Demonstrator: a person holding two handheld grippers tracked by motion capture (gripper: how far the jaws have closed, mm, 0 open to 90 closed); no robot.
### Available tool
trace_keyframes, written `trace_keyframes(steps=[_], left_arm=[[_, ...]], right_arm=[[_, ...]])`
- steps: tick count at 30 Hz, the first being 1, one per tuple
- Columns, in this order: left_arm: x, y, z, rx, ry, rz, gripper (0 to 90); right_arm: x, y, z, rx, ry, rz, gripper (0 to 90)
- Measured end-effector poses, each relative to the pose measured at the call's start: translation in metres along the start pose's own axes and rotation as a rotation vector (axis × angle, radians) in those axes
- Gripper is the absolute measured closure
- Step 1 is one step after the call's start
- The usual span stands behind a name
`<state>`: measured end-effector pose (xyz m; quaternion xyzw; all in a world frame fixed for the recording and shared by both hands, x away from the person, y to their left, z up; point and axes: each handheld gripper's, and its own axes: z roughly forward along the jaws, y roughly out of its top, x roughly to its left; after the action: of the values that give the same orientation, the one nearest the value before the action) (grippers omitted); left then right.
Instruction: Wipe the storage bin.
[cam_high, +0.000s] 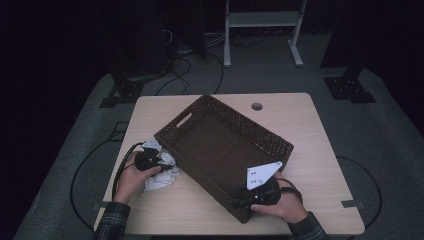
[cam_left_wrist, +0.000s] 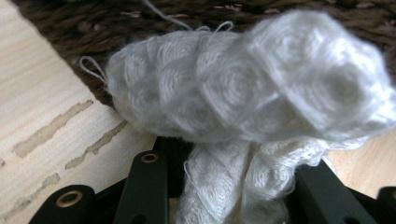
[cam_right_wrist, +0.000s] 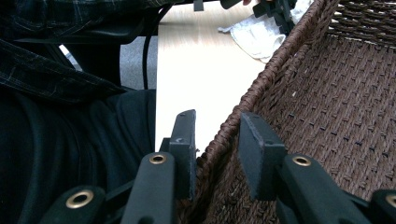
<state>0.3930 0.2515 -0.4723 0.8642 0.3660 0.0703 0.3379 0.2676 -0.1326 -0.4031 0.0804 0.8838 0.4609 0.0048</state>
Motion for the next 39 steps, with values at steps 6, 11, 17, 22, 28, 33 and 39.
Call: trace_keyframes(steps=[6, 11, 17, 22, 28, 33, 39], left_arm=[[-0.004, 0.004, -0.014, -0.044, 0.017, -0.03, 68.6], [-0.008, 0.008, -0.022, -0.085, 0.033, -0.011, 68.8], [-0.016, 0.012, -0.039, -0.144, 0.005, 0.011, 68.5], [-0.021, 0.014, -0.045, -0.151, 0.013, 0.025, 67.7], [-0.025, 0.016, -0.046, -0.153, 0.031, 0.027, 68.6], [-0.025, 0.015, -0.042, -0.164, 0.007, 0.0, 70.0], [-0.025, 0.014, -0.031, -0.132, -0.006, -0.007, 70.4]], right_arm=[[0.0, 0.0, 0.0, -0.001, 0.002, 0.0, 66.8], [0.0, 0.0, 0.0, -0.001, 0.002, -0.001, 66.8], [0.0, 0.0, 0.0, -0.002, 0.003, 0.0, 66.8], [0.0, 0.0, 0.0, -0.002, 0.004, 0.001, 66.7], [-0.001, 0.0, 0.0, -0.003, 0.005, 0.001, 66.7], [-0.001, 0.0, 0.0, -0.002, 0.006, 0.001, 66.7], [-0.001, 0.0, 0.0, -0.003, 0.006, 0.0, 66.7]])
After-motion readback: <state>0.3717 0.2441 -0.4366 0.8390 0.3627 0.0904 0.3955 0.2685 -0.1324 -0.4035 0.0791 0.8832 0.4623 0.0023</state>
